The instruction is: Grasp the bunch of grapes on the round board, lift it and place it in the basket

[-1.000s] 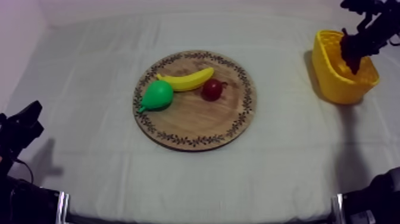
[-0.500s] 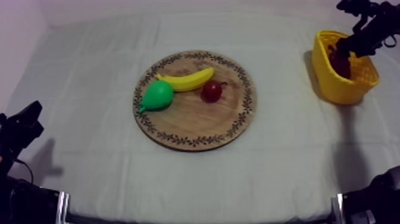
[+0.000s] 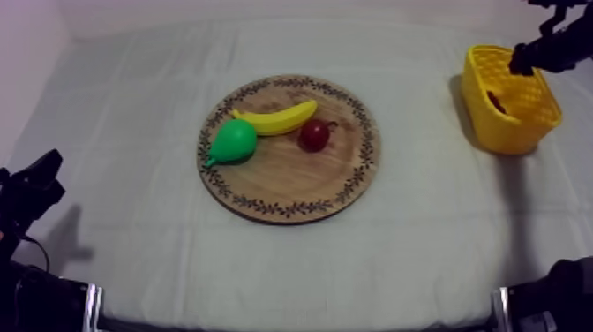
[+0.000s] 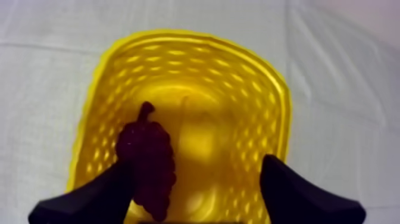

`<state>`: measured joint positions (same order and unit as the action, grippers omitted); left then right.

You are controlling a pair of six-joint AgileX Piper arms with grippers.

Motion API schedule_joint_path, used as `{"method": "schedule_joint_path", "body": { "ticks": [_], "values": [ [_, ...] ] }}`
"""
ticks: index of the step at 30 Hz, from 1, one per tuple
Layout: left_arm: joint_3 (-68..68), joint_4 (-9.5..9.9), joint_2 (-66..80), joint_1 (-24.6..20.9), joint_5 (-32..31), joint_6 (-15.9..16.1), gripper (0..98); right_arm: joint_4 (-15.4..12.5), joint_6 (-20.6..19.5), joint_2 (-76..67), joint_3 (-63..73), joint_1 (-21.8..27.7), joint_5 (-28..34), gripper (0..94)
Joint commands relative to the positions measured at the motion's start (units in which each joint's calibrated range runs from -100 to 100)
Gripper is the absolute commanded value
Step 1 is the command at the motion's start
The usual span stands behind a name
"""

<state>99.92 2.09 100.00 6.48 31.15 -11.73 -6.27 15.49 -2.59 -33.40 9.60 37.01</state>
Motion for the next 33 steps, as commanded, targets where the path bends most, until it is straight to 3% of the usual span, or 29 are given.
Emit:
{"method": "schedule_joint_path", "body": {
  "ticks": [1, 13, 26, 33],
  "values": [
    [0.0, 0.03, 0.0, 0.0, 0.0, 0.0, 0.1, 0.4, -0.2, -6.7, -4.5, -0.4, -1.4, 54.1],
    [0.0, 0.03, 0.0, 0.0, 0.0, 0.0, 0.1, 3.3, -1.7, -28.6, -22.8, -2.2, -10.6, 44.2],
    [0.0, 0.03, 0.0, 0.0, 0.0, 0.0, 0.1, 3.9, -2.8, -48.9, -40.5, -5.8, -14.7, 42.5],
    [0.0, 0.03, 0.0, 0.0, 0.0, 0.0, 0.1, 4.7, -3.6, -61.3, -51.9, -8.1, -15.2, 36.7]
  ]
}}
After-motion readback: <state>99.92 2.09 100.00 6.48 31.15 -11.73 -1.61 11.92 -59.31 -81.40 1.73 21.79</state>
